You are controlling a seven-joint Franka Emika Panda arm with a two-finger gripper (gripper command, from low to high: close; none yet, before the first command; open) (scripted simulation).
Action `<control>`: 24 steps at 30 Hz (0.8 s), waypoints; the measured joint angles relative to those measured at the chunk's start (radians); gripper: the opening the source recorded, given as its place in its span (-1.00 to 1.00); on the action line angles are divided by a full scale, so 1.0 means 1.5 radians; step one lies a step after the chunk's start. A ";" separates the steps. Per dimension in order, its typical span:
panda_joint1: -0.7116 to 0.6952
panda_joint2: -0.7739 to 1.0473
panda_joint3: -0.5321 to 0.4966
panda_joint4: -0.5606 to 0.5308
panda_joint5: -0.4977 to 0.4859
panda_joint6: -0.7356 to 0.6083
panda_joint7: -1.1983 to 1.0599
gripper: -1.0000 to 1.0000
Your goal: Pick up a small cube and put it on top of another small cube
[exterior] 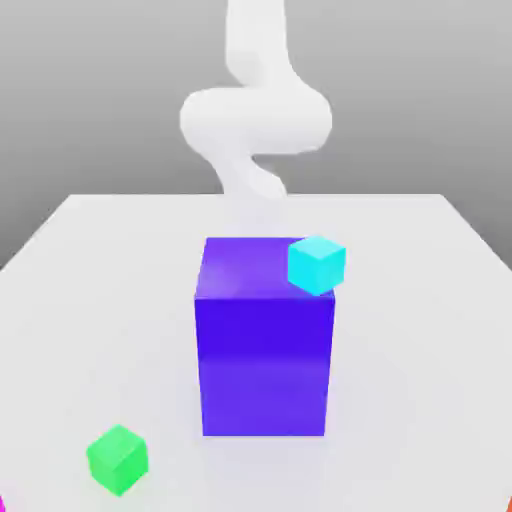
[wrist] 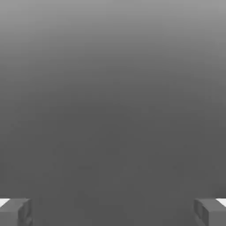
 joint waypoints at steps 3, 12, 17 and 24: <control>-0.020 0.076 -0.011 0.014 -0.001 0.015 0.018 0.00; -0.071 0.294 -0.056 0.053 0.005 0.058 0.064 0.00; -0.100 0.415 -0.086 0.075 0.020 0.082 0.081 0.00; -0.152 0.586 -0.108 0.106 0.058 0.114 0.094 0.00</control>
